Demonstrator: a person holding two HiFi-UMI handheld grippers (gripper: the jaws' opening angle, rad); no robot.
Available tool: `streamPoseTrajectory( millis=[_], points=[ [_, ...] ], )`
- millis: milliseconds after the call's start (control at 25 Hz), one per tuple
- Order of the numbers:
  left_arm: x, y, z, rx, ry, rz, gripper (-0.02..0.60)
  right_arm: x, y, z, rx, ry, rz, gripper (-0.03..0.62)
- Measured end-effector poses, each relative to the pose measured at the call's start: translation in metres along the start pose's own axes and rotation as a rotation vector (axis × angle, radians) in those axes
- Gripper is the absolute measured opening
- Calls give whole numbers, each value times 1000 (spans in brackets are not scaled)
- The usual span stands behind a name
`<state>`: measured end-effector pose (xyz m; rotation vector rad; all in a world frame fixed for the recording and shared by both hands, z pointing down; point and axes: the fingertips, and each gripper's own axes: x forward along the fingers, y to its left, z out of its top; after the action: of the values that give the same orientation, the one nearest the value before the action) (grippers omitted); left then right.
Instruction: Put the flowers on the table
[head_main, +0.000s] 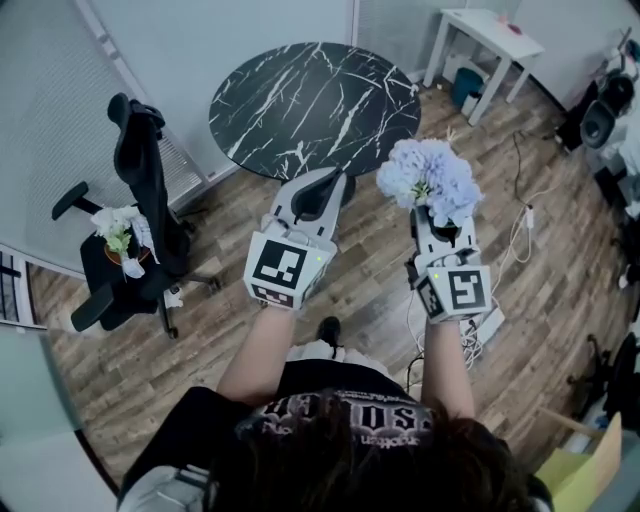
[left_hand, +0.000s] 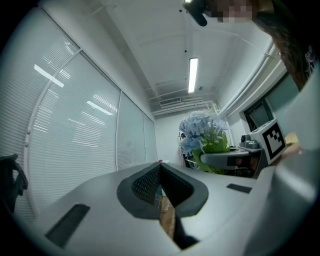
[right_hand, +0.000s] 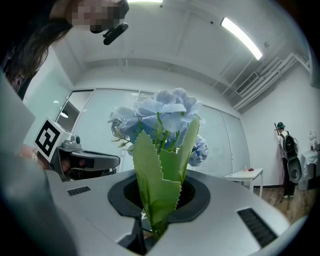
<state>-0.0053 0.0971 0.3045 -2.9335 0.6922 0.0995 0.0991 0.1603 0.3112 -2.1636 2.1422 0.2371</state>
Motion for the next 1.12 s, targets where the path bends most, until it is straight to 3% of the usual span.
streamPoseTrajectory(
  millis=[360, 800, 1120],
  points=[
    [35, 59, -10, 0, 3, 15, -2, 72, -4, -12, -13, 10, 22, 80],
    [65, 102, -19, -3, 15, 28, -2, 128, -9, -23, -4, 23, 50, 80],
    [87, 132, -28, 2, 32, 86, -3, 170, -15, -33, -2, 24, 118, 80]
  ],
)
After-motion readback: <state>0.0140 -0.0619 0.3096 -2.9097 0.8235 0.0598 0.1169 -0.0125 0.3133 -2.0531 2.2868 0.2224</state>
